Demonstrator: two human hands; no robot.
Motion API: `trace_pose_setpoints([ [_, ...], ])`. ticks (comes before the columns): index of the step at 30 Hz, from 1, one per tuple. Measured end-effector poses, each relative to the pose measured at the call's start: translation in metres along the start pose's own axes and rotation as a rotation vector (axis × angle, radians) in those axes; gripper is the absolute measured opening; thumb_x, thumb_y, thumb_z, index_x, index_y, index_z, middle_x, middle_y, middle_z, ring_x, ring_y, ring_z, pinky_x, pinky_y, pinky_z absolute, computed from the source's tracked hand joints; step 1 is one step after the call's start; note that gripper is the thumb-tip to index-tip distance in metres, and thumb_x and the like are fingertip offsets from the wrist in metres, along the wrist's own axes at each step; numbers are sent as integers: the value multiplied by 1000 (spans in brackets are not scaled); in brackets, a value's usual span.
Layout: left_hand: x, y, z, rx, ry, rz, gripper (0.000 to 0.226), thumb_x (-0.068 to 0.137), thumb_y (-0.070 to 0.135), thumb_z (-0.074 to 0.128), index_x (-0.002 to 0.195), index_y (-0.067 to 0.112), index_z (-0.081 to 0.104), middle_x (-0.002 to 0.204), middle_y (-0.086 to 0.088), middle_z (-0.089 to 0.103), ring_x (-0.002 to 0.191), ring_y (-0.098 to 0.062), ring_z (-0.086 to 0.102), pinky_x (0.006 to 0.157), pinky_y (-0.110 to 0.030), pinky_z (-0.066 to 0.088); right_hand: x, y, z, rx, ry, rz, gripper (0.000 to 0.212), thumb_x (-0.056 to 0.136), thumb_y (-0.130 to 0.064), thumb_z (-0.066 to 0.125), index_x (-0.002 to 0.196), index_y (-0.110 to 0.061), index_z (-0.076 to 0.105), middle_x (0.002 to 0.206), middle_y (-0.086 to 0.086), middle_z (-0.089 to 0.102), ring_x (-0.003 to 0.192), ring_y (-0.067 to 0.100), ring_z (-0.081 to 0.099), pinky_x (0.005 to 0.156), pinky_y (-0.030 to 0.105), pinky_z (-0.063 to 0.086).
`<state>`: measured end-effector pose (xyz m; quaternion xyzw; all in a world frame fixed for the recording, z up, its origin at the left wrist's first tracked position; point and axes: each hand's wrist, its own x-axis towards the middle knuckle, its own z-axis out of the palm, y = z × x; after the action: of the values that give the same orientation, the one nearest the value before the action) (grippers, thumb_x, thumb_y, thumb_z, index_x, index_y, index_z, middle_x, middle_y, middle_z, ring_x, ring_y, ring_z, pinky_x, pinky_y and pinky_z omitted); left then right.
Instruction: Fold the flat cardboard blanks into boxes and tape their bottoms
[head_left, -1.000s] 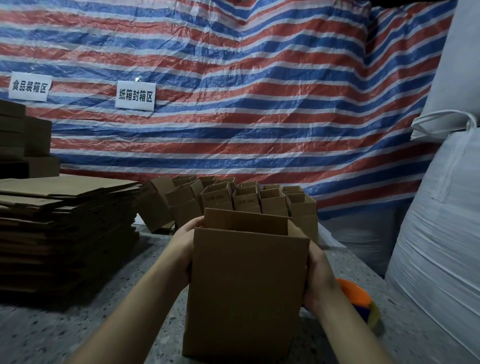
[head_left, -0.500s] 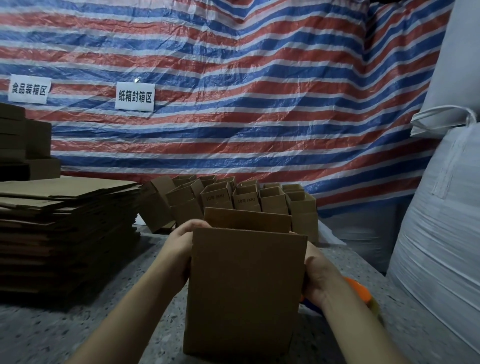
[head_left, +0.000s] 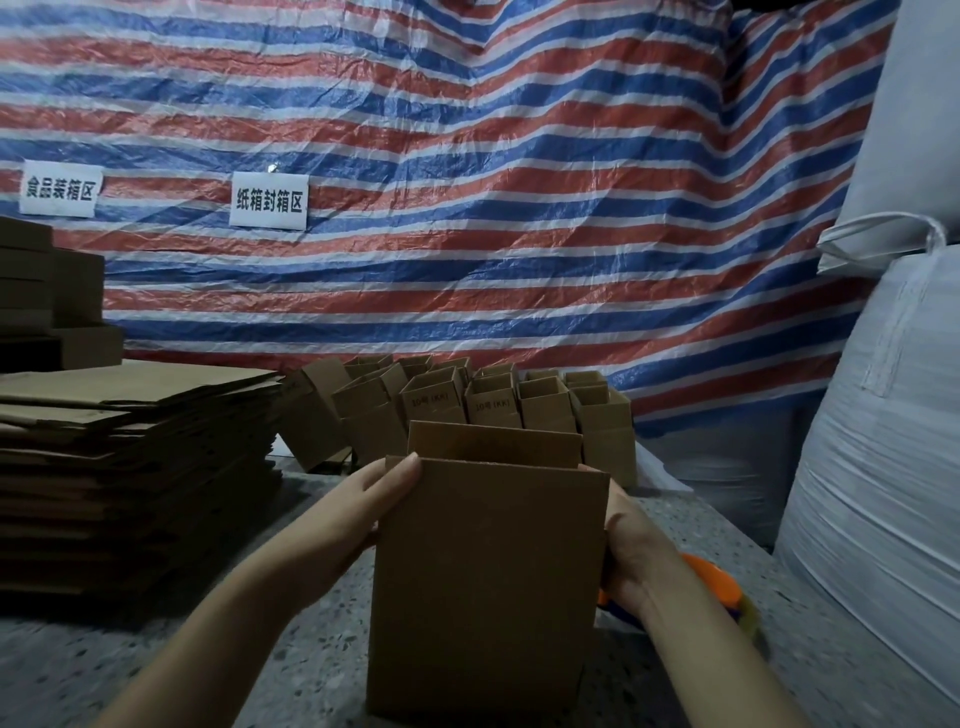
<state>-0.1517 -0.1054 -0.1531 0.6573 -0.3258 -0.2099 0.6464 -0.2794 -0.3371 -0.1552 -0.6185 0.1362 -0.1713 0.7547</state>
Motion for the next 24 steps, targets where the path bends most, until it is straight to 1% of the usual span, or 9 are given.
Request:
trace_pose_setpoints([
  [2,3,0,4,-44,34,-28,86,51,77,79,115,23,63,110,-8,73,98,-24,72,82,-35,55,1,1,-3,0,-25,-37,38,97,-14,55,134,-16,53,91,14,75,69,23,73,58,34,57],
  [6,6,4,12,-197,194,-66,72,57,44,80,119,21,52,115,-15,59,90,-28,66,57,-31,53,3,-1,-5,-26,-54,-79,44,87,-26,62,130,-19,57,95,12,77,79,24,74,65,38,60],
  [9,9,3,13,-222,187,-77,73,62,31,79,126,38,44,113,-6,54,92,-31,66,53,-30,54,6,6,-9,20,-19,-24,36,102,-40,49,133,-23,55,105,13,76,93,28,75,76,43,60],
  [11,8,4,15,-216,149,-65,63,66,30,76,120,45,47,112,-4,54,87,-30,68,52,-30,54,5,10,-13,61,-27,2,49,99,-59,41,130,-24,59,110,14,75,100,31,74,83,46,58],
  [12,5,6,17,-211,134,-58,57,67,29,74,114,48,49,112,-4,56,85,-29,69,53,-30,54,4,10,-13,63,-49,-18,53,95,-64,42,127,-26,60,110,14,75,100,30,74,81,46,59],
  [14,4,4,21,-234,118,-23,51,68,29,71,109,49,50,112,-7,58,75,-24,71,52,-30,54,3,8,-13,65,-64,-73,54,86,-60,57,129,-27,57,116,14,73,102,32,73,76,43,61],
  [16,4,3,26,-286,136,-16,49,73,26,69,113,46,49,113,-12,58,63,-21,71,48,-29,54,3,6,-12,55,-83,-115,57,83,-42,67,136,-31,53,124,17,68,106,36,70,79,43,61],
  [20,5,2,32,-323,176,-9,34,88,17,63,108,42,52,117,-12,57,72,-26,67,46,-29,54,4,7,-12,77,-105,-138,47,91,-23,62,136,-32,54,114,16,73,101,36,71,78,45,61],
  [24,7,3,34,-340,171,-12,33,88,15,63,104,42,51,119,-13,56,72,-27,65,45,-28,53,4,9,-12,105,-140,-158,55,87,-24,60,140,-33,51,113,14,74,102,35,72,74,42,60],
])
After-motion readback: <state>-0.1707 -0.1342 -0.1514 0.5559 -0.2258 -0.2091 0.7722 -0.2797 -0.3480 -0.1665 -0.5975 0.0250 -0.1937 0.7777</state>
